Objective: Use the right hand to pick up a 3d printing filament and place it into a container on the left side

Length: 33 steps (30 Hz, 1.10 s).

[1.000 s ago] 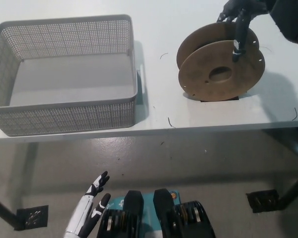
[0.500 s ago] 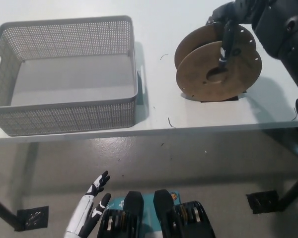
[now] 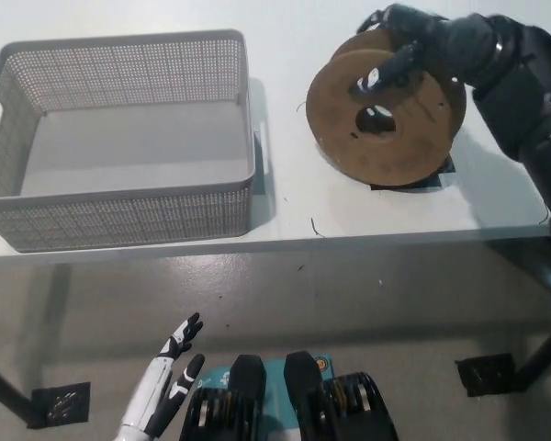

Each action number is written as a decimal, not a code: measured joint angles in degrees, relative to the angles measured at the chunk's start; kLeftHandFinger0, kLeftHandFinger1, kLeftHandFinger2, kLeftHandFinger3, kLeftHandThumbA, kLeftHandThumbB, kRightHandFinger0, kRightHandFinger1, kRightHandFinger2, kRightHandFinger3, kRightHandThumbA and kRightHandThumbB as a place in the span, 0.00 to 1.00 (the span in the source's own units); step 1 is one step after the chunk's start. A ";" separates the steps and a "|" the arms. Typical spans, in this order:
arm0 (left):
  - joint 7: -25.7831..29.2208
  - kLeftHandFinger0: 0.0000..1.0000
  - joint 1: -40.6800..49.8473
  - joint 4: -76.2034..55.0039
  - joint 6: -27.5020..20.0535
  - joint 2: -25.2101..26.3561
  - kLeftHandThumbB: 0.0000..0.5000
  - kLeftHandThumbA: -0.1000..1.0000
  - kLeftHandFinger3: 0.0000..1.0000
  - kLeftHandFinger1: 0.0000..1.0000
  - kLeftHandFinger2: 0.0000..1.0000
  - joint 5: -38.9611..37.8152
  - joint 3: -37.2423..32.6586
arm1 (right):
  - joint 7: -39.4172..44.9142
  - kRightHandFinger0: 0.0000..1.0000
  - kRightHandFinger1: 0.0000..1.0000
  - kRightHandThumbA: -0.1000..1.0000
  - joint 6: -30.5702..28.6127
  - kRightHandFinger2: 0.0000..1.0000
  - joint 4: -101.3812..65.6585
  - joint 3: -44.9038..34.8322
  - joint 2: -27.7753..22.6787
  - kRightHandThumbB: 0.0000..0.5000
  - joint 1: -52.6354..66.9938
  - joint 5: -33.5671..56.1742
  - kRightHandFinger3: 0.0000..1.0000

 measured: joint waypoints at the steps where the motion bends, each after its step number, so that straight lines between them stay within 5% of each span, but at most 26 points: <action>1: 0.00 1.00 -0.04 -0.08 0.00 0.04 0.38 1.00 1.00 1.00 1.00 -0.05 0.00 | -1.05 0.34 0.75 0.00 -0.08 1.00 0.39 -1.39 -0.46 0.26 0.53 0.67 1.00; 4: 0.00 1.00 -0.09 -0.22 0.00 0.08 0.41 1.00 1.00 1.00 1.00 -0.14 0.00 | -3.64 0.46 0.85 0.00 -0.14 1.00 1.14 -3.93 -1.38 0.29 1.77 2.49 1.00; 9: 0.00 1.00 -0.19 -0.22 -0.01 0.08 0.41 1.00 1.00 1.00 1.00 -0.36 0.01 | -6.25 0.35 0.72 0.00 -0.14 1.00 2.15 -8.62 -2.26 0.37 3.17 5.78 0.94; 11: 0.00 1.00 -0.25 -0.22 -0.01 0.08 0.40 1.00 1.00 1.00 1.00 -0.45 0.02 | -6.90 0.13 0.55 0.00 0.14 0.99 2.75 -12.19 -2.59 0.32 3.78 7.84 1.00; 14: 0.00 1.00 -0.25 -0.19 0.02 0.08 0.43 1.00 1.00 1.00 1.00 -0.46 0.04 | -7.15 0.01 0.49 0.00 1.03 0.94 3.25 -18.89 -2.93 0.34 5.00 11.23 1.00; 17: 0.00 1.00 -0.28 -0.18 0.03 0.08 0.41 1.00 1.00 1.00 1.00 -0.46 0.09 | -7.14 0.00 0.33 0.00 2.03 0.78 3.80 -24.23 -2.96 0.31 6.23 13.88 1.00; 18: 0.00 1.00 -0.29 -0.18 0.04 0.08 0.39 1.00 1.00 1.00 1.00 -0.46 0.09 | -7.12 0.00 0.32 0.00 2.48 0.79 3.98 -27.04 -2.96 0.29 7.06 15.35 0.89; 20: 0.00 1.00 -0.28 -0.17 0.05 0.08 0.39 1.00 1.00 1.00 1.00 -0.45 0.09 | -7.10 0.00 0.29 0.00 3.37 0.74 4.36 -31.55 -2.92 0.25 8.55 17.75 1.00; 25: 0.00 1.00 -0.26 -0.16 0.06 0.08 0.39 1.00 1.00 1.00 1.00 -0.46 0.09 | -7.06 0.00 0.09 0.00 5.16 0.58 5.21 -40.55 -2.43 0.16 11.79 22.48 1.00; 33: 0.00 1.00 -0.27 -0.11 0.06 0.08 0.39 1.00 1.00 1.00 1.00 -0.45 0.09 | -6.96 0.00 0.08 0.00 7.97 0.61 6.21 -53.32 -1.81 0.11 13.52 29.87 1.00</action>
